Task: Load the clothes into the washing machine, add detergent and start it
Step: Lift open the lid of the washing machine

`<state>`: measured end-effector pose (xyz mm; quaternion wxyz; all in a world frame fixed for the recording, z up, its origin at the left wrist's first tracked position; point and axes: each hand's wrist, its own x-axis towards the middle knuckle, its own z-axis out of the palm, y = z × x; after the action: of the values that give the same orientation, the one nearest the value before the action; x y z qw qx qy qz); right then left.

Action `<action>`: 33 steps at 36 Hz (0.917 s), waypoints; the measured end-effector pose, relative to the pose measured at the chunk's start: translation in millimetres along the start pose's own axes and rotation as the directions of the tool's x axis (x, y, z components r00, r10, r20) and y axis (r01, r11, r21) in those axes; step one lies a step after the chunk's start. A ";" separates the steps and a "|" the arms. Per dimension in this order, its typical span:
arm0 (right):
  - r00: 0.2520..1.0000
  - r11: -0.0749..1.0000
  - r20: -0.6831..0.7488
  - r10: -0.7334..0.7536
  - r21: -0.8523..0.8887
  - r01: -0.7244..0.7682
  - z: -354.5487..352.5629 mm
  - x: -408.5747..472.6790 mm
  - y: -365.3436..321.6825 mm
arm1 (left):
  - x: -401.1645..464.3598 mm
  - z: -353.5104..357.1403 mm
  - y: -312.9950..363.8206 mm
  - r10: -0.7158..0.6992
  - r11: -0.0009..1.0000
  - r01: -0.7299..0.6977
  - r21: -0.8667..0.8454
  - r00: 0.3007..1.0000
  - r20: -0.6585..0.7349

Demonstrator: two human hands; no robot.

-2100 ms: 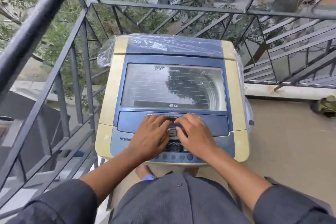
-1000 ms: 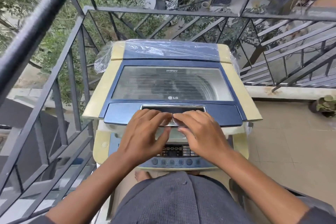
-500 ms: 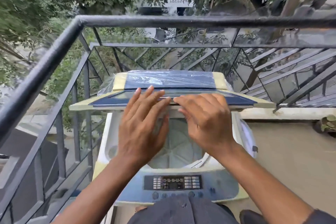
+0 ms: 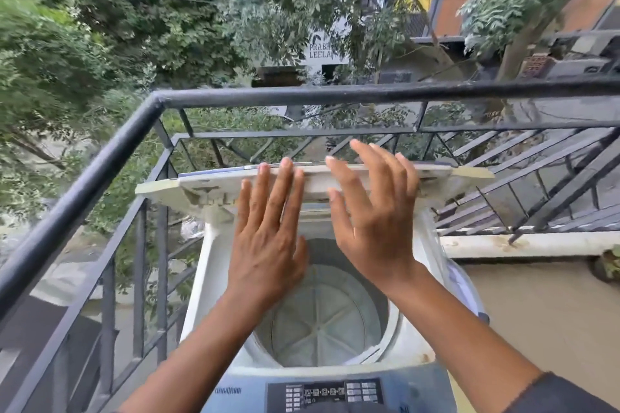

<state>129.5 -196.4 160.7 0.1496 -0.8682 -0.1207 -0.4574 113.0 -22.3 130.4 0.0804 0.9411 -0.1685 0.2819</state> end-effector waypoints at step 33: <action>0.899 0.983 0.436 -0.032 -0.151 0.109 78.6 53.2 50.7 | 125.4 31.5 -45.3 0.012 0.999 -0.017 0.039 0.991 0.136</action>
<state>236.1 -210.4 155.1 0.0271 -0.9526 -0.1425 -0.2674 243.6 -22.0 171.6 0.0479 0.9582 -0.1747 0.2212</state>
